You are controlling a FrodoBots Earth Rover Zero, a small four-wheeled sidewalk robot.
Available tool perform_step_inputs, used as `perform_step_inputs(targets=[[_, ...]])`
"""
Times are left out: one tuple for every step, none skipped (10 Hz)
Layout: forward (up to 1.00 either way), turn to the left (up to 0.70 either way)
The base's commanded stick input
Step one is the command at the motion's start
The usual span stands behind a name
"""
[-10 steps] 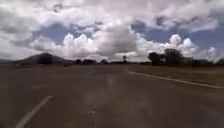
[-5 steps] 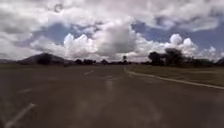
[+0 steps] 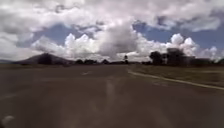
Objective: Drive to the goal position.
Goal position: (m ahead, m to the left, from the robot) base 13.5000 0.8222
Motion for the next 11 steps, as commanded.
perform_step_inputs(targets=[[1.00, -0.23], [1.00, 0.00], [1.00, 0.00], [1.00, 0.00], [1.00, 0.00], [1.00, 0.00], [1.00, 0.00], [1.00, 0.00], [1.00, 0.00], [1.00, 0.00], [1.00, 0.00]])
